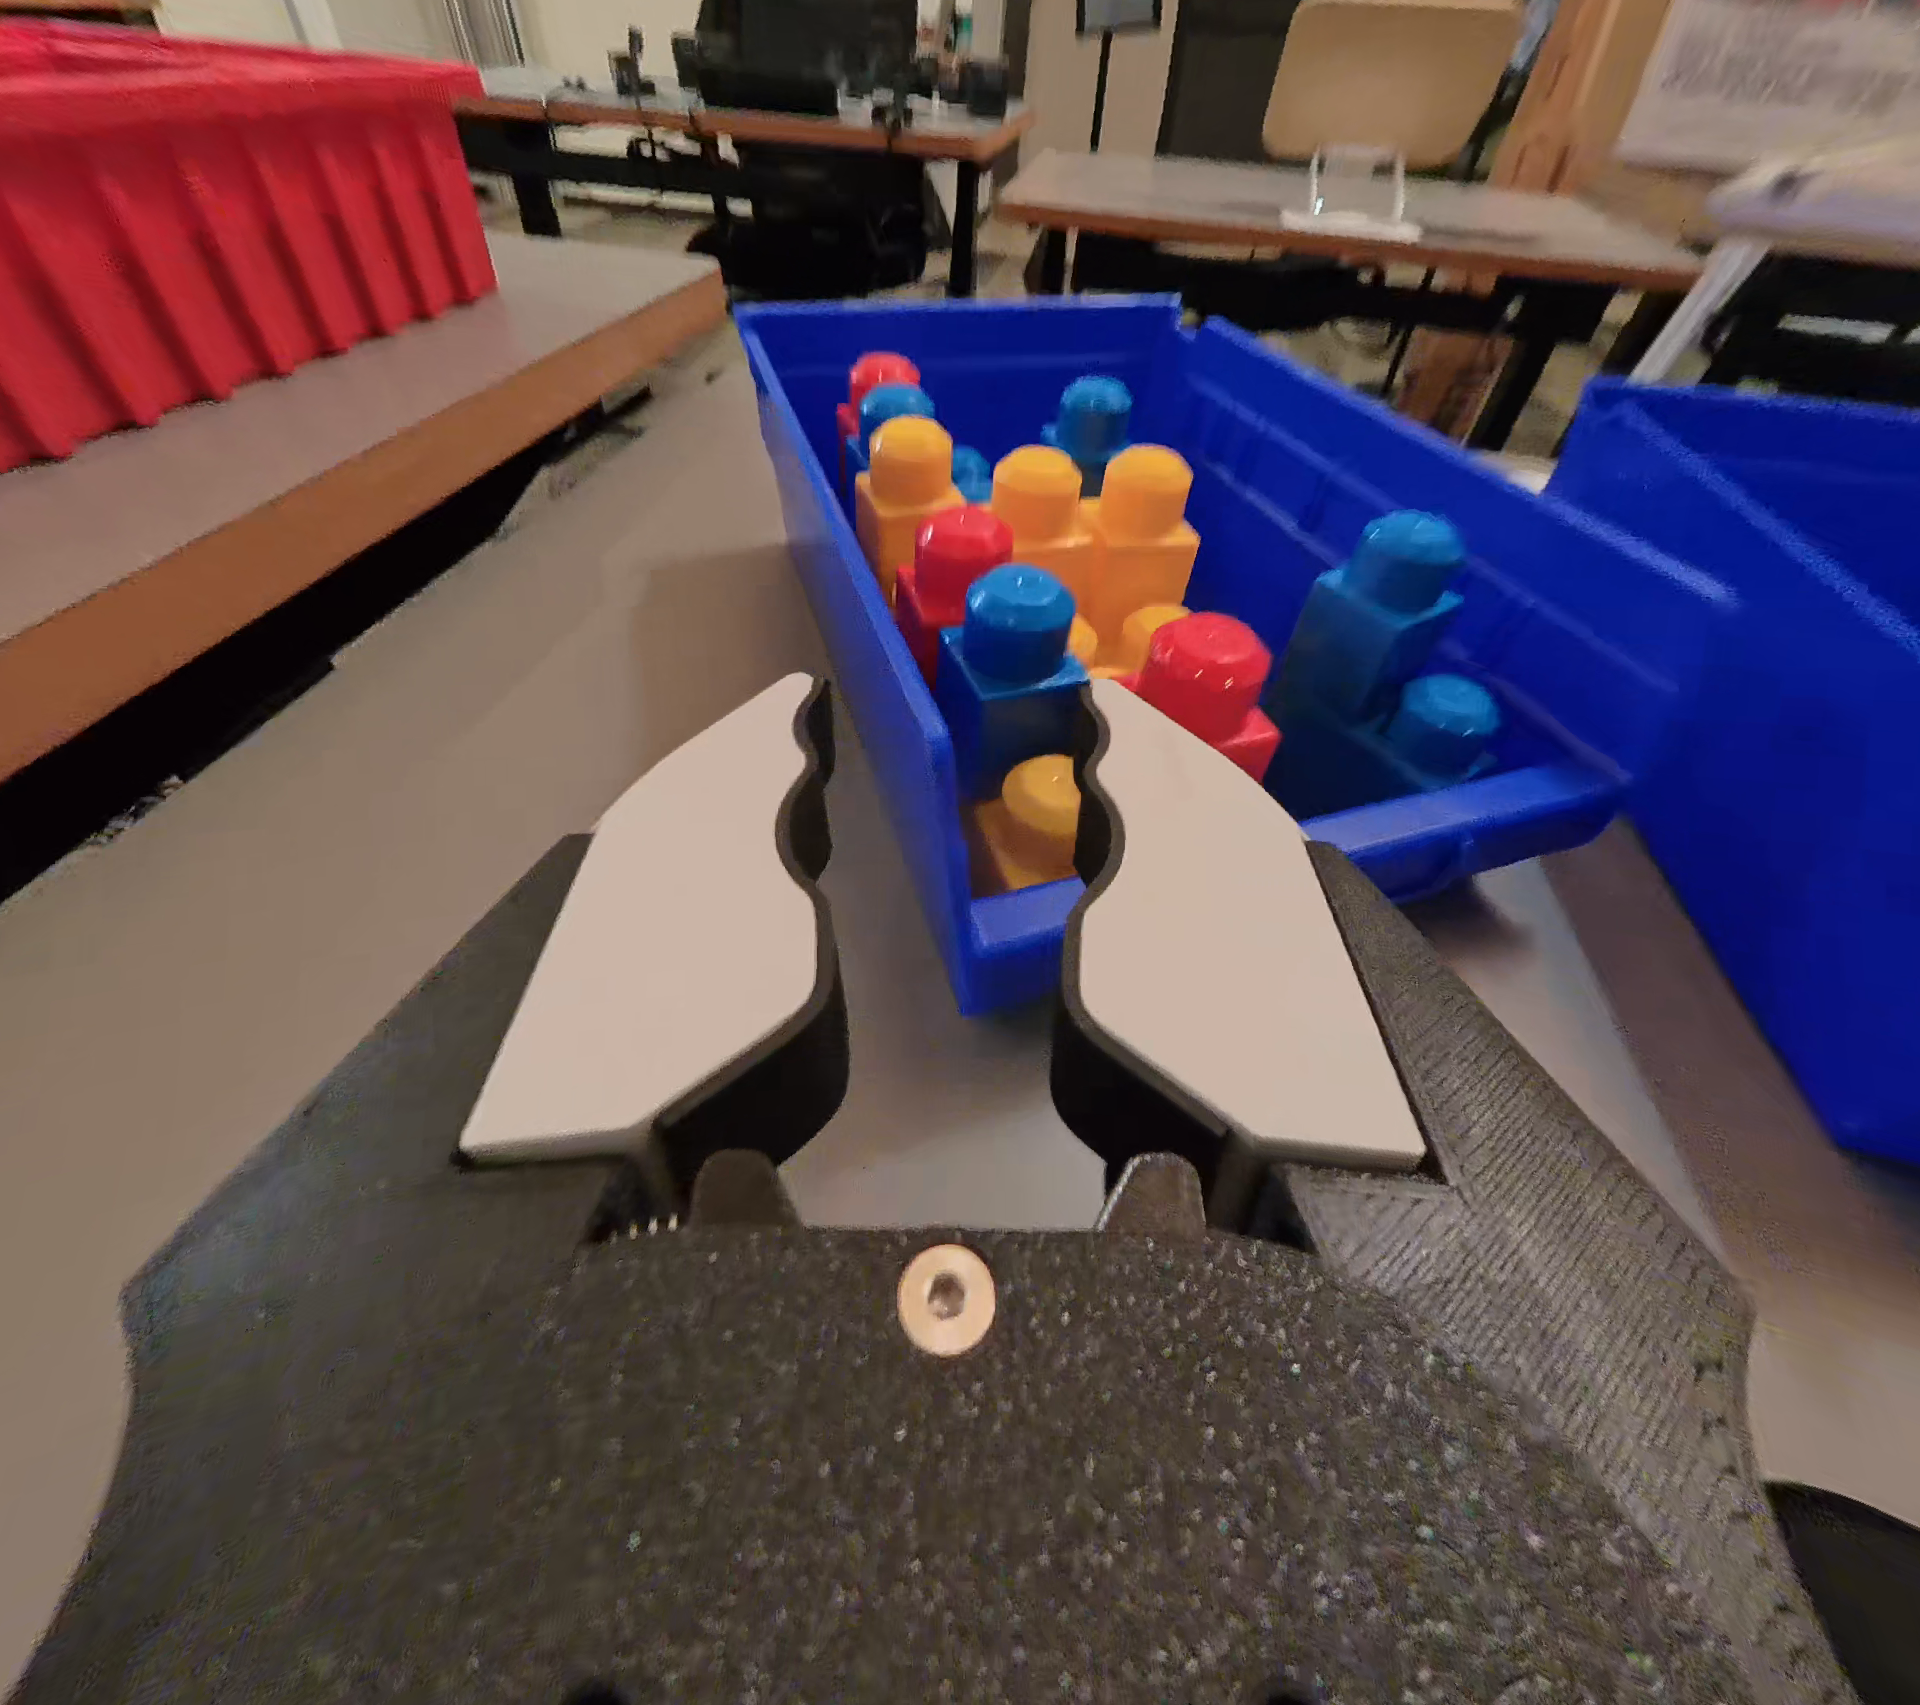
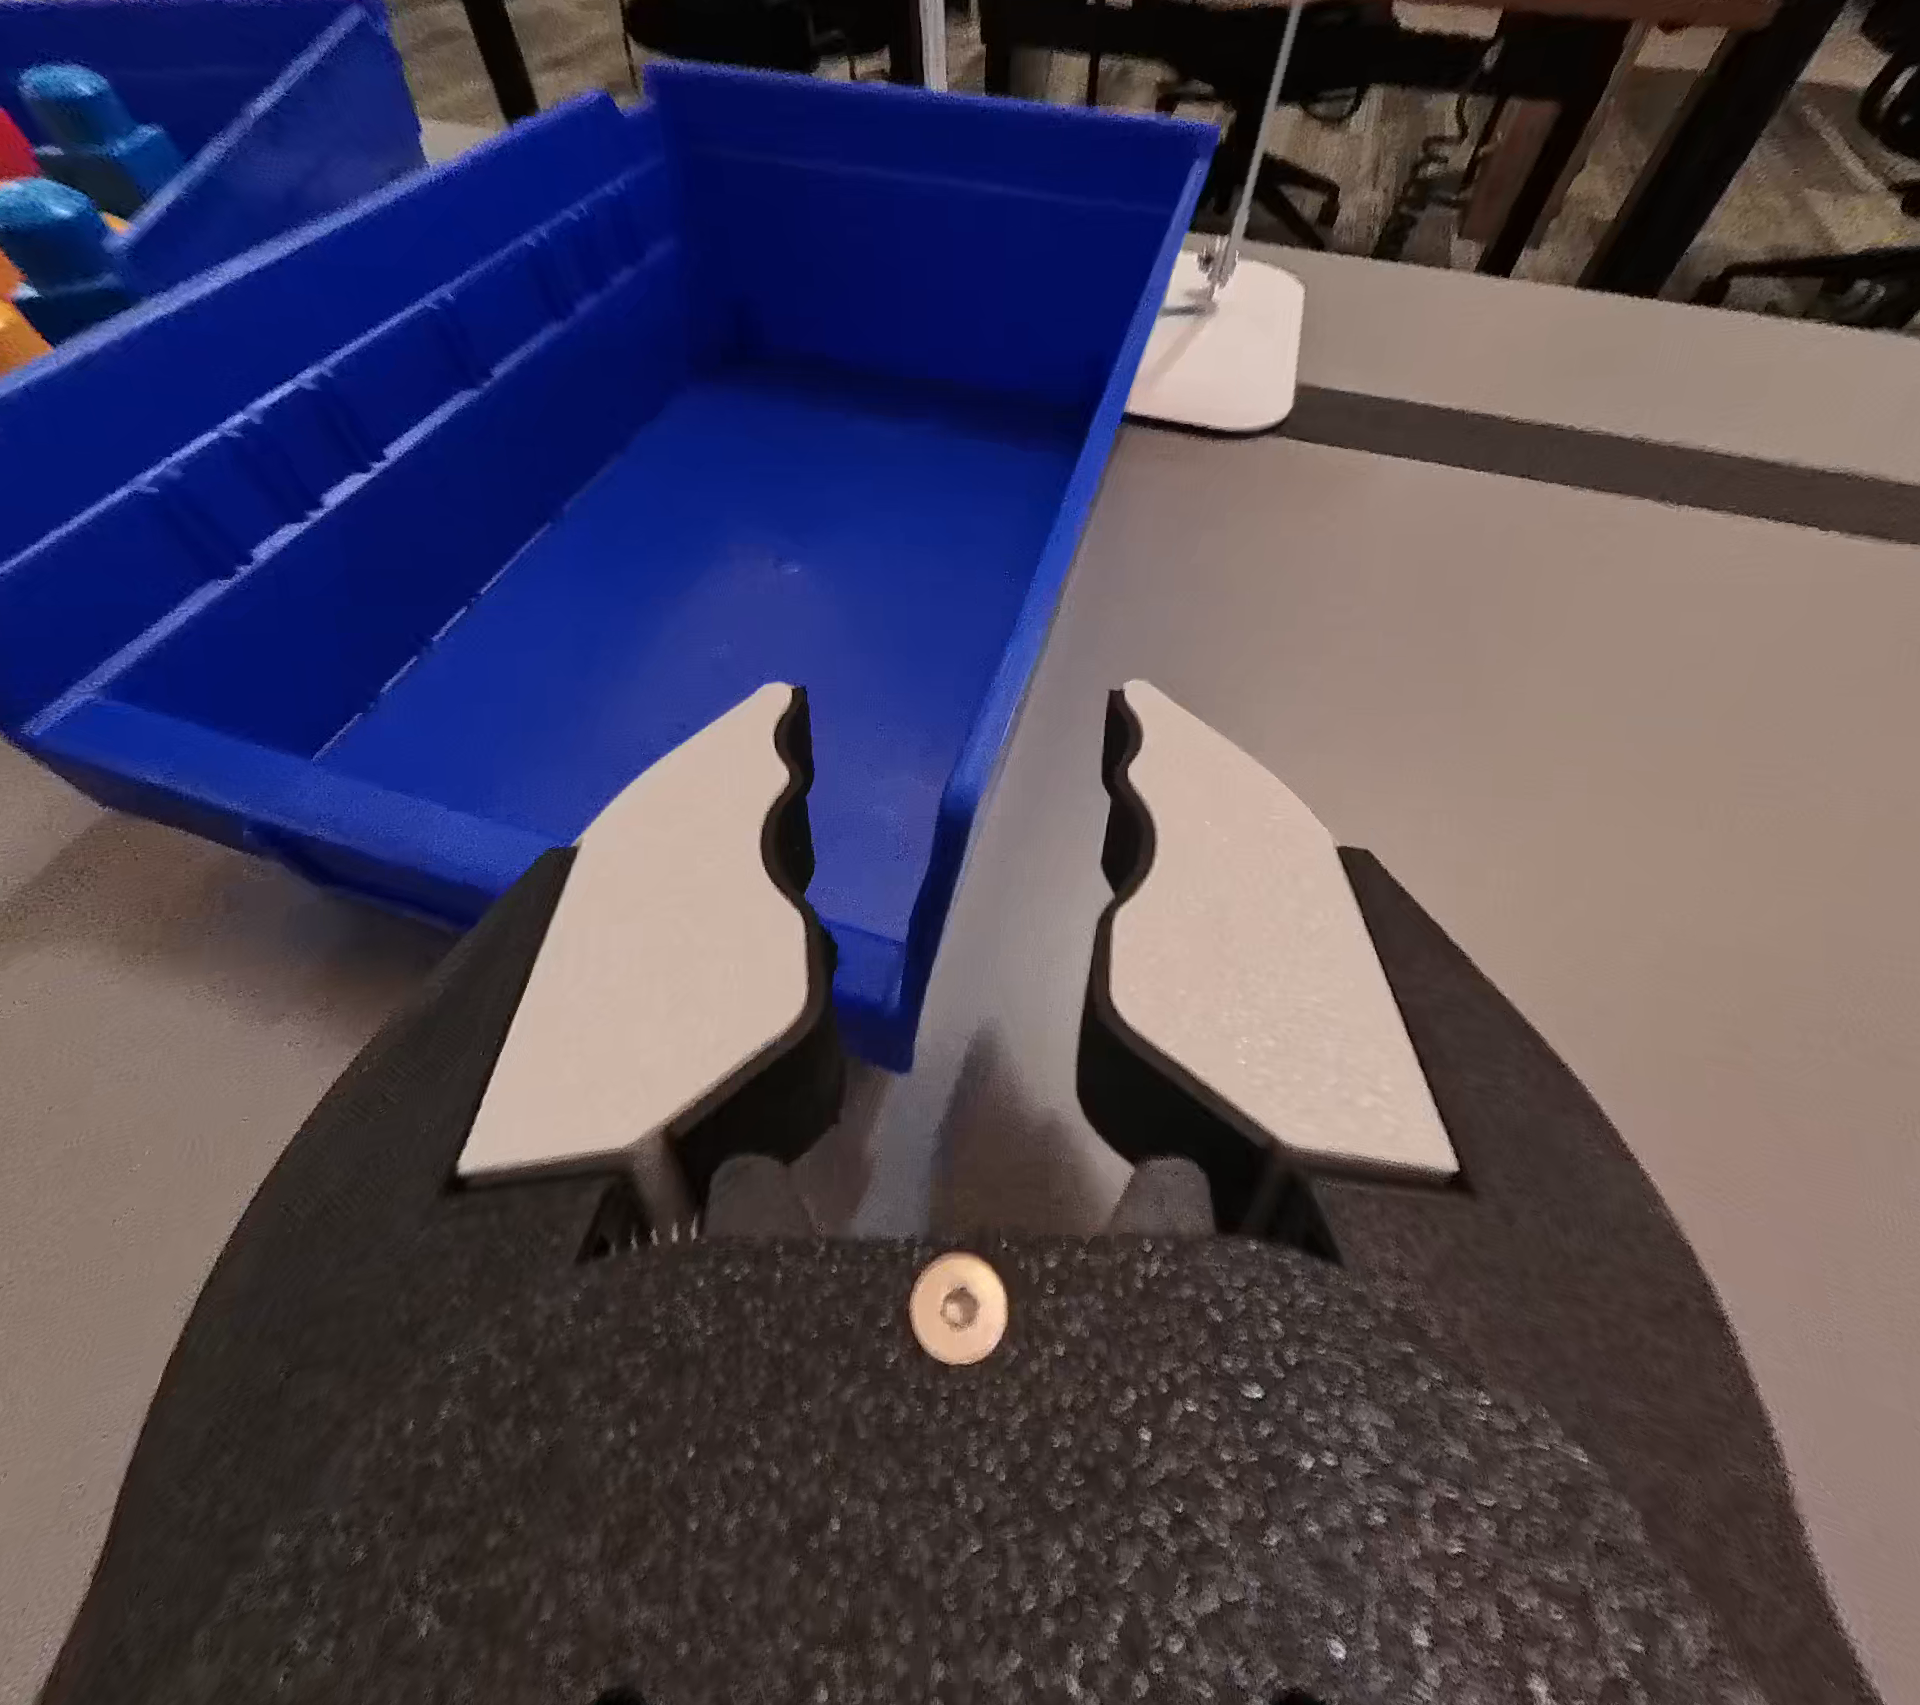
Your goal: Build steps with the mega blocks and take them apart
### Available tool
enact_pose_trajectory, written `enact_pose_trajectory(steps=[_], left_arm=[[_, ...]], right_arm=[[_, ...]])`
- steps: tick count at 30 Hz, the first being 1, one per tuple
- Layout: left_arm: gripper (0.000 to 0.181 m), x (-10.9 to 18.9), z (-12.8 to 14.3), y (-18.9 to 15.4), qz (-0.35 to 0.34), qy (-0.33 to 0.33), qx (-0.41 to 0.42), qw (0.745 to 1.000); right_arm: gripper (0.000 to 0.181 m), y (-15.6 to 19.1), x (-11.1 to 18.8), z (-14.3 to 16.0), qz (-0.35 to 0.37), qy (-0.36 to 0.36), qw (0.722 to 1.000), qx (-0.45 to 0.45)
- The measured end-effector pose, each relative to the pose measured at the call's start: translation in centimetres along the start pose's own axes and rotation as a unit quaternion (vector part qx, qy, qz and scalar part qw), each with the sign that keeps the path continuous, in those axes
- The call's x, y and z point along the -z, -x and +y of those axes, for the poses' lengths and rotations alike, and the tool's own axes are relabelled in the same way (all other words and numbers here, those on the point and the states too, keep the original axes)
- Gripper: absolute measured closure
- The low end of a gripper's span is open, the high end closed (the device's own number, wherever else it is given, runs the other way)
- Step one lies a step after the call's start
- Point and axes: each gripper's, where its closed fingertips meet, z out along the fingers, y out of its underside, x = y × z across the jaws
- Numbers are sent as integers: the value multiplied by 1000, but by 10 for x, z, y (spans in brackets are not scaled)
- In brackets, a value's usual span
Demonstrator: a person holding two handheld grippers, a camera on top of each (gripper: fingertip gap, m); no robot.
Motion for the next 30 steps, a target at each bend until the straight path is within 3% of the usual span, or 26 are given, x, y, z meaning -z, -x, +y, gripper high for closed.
enact_pose_trajectory(steps=[2,6,13,20,30], left_arm=[[138,15,-15,-6,11,-28,13,999],[142,41,-37,-37,69,-59,44,995],[145,72,-50,-108,173,-69,42,982],[147,73,-37,-130,209,-46,46,976],[148,71,-28,-166,241,-30,36,969]], right_arm=[[130,-2,-9,3,2,12,1000,-9],[166,-8,-14,-2,15,20,1000,9],[176,-34,-2,2,33,24,999,-13],[178,-62,53,-5,54,-18,998,-36],[179,-157,131,-39,168,-79,983,-1]])
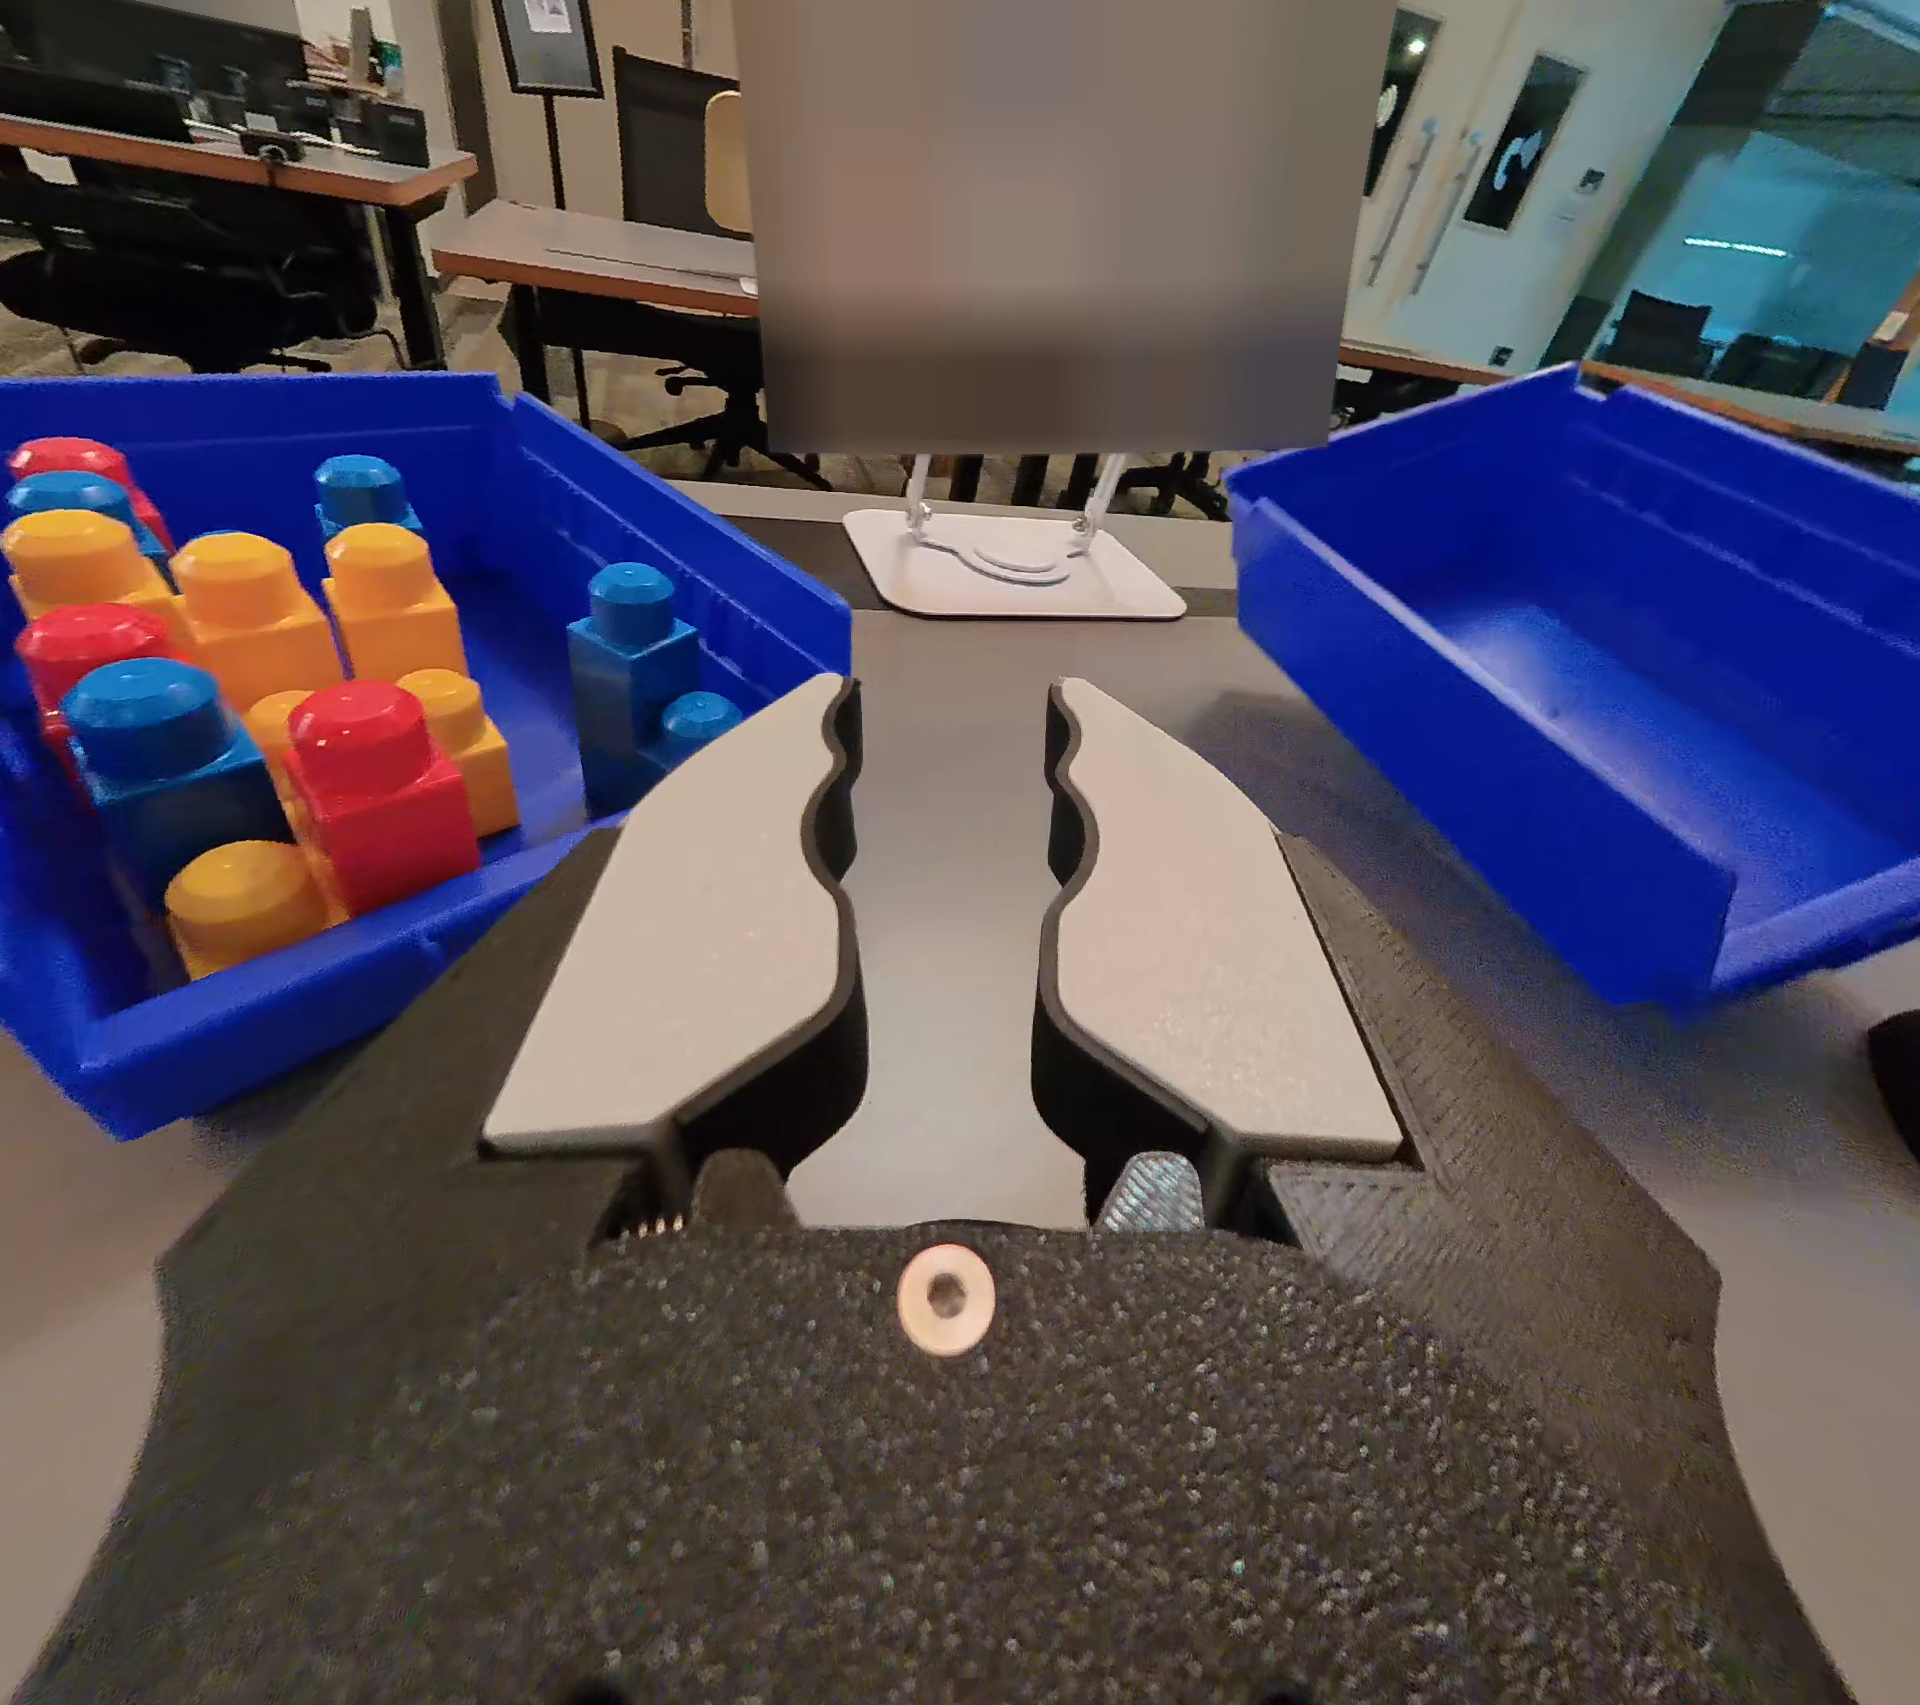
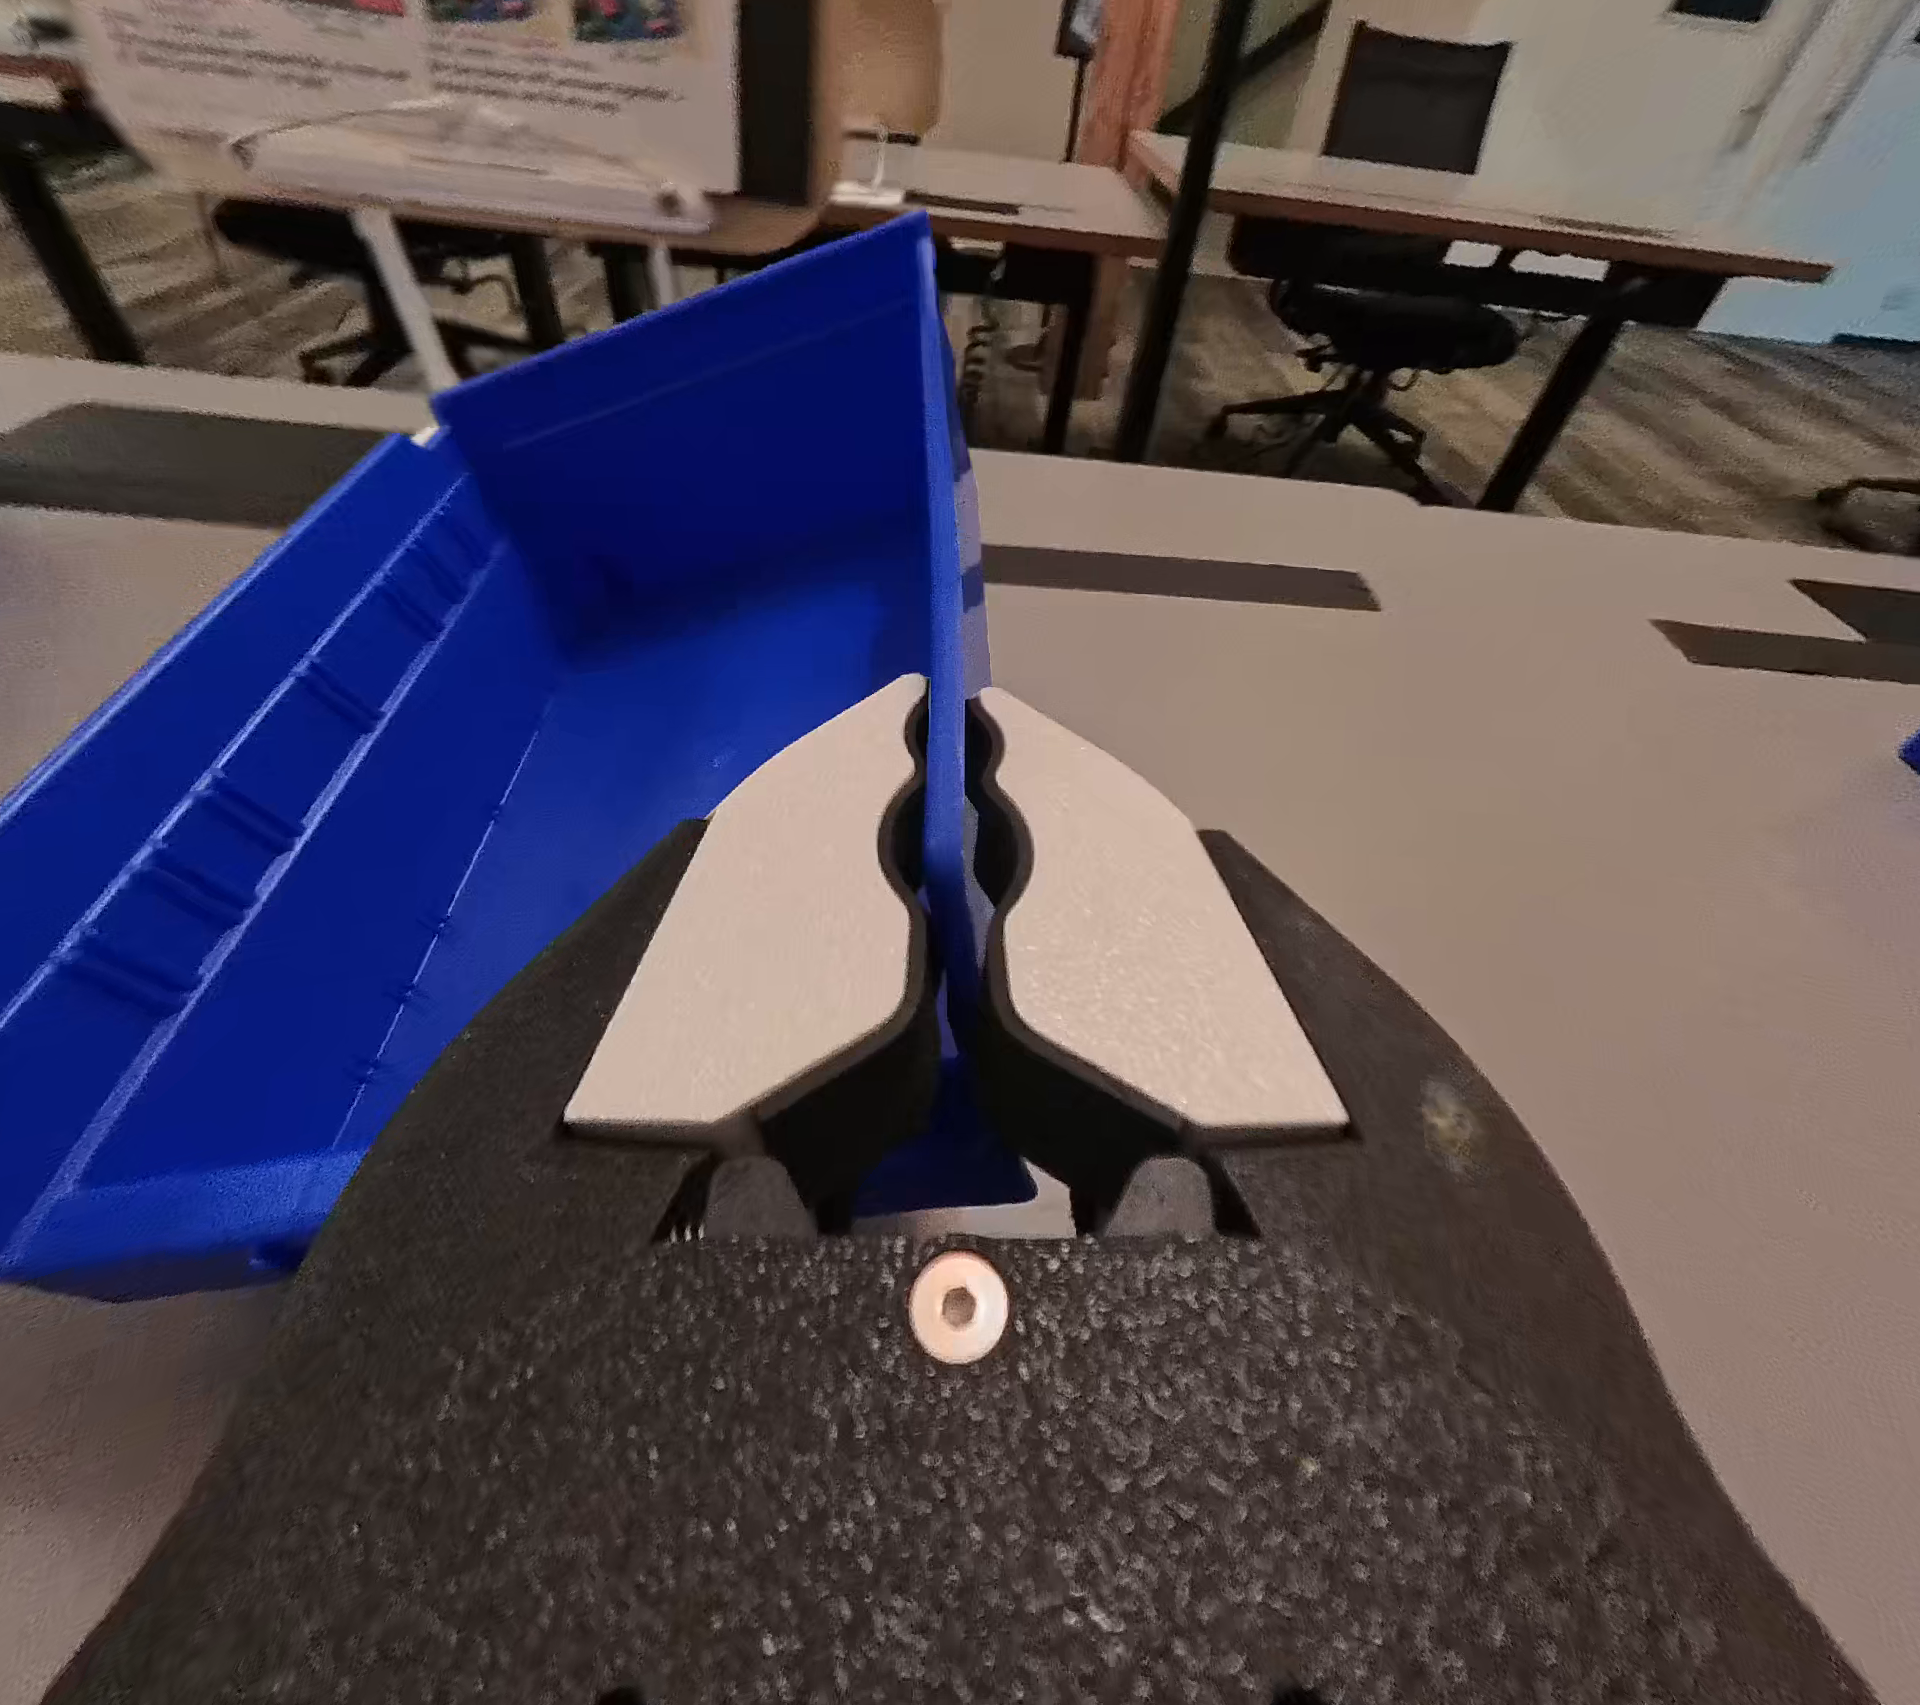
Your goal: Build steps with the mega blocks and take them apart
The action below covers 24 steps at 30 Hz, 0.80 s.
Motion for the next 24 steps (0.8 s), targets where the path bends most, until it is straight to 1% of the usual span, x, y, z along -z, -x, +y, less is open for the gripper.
enact_pose_trajectory(steps=[3,7,11,13,16,19,24], left_arm=[[148,-4,3,-8,10,7,-5,1000],[149,-6,5,-9,7,7,-10,1000],[152,-2,1,3,-18,-9,-5,1000],[152,-2,4,8,-27,-4,-7,1000],[153,-3,9,15,-48,3,-14,999],[154,-3,11,21,-62,3,-16,998],[154,-7,20,24,-70,12,-18,997]], right_arm=[[179,-43,-5,-6,24,-16,998,-47],[179,-98,-25,-7,60,-24,992,-109],[178,-143,-52,3,110,-13,986,-125],[178,-160,-68,13,132,-2,982,-132],[178,-179,-89,29,155,10,976,-153],[177,-189,-103,41,173,18,970,-169],[178,-184,-109,65,191,27,966,-169]])
